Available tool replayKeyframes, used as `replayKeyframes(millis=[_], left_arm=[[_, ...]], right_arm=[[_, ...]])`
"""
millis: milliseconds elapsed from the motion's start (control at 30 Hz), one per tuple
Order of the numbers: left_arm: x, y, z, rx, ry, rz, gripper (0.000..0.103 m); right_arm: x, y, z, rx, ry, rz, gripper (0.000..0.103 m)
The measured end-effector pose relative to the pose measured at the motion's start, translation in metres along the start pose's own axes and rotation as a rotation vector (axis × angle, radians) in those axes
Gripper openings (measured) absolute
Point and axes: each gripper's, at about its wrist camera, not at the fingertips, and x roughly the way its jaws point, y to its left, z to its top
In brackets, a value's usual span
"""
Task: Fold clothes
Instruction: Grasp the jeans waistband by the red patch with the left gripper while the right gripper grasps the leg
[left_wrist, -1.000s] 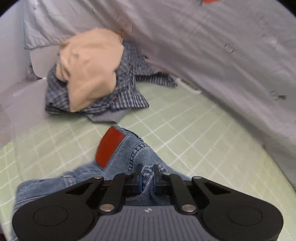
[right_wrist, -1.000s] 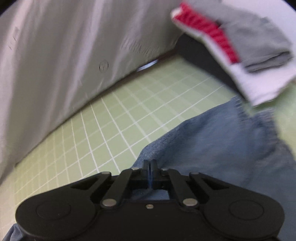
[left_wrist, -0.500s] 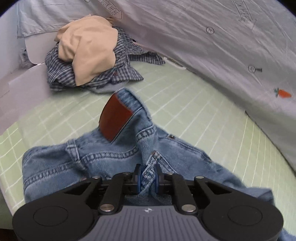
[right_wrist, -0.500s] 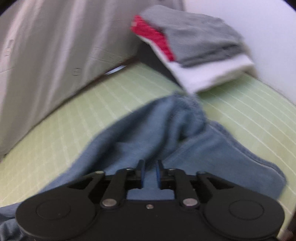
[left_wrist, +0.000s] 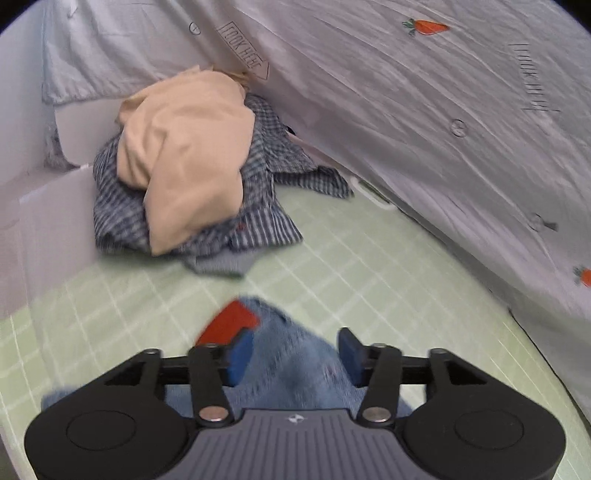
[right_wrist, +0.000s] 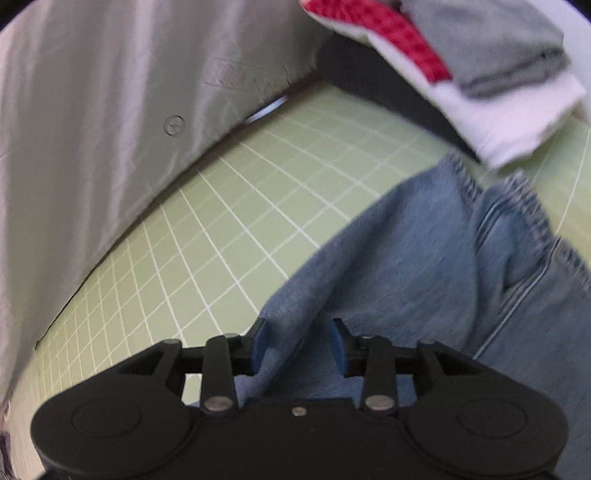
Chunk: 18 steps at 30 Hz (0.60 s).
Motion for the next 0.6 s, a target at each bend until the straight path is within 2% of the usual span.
replayKeyframes(millis=[100, 167, 233, 367, 500, 600], left_arm=[[0.013, -0.003, 0.016, -0.01, -0.001, 0.018, 0.07], [0.032, -0.008, 0.02, 0.01, 0.054, 0.035, 0.076], [0.05, -0.014, 0.019, 0.038, 0.109, 0.058, 0.076], [0.075, -0.031, 0.012, 0.133, 0.19, 0.096, 0.08], [0.086, -0.045, 0.005, 0.223, 0.208, 0.16, 0.089], [0.095, -0.055, 0.002, 0.28, 0.226, 0.207, 0.089]], right_arm=[[0.011, 0.004, 0.001, 0.008, 0.019, -0.019, 0.047], [0.015, 0.006, 0.002, 0.014, 0.026, -0.029, 0.053], [0.02, 0.007, 0.003, 0.03, 0.035, -0.046, 0.059], [0.03, 0.01, 0.008, 0.065, 0.055, -0.065, 0.067], [0.041, 0.018, 0.013, 0.085, 0.068, -0.095, 0.074], [0.046, 0.024, 0.017, 0.119, 0.072, -0.113, 0.08]])
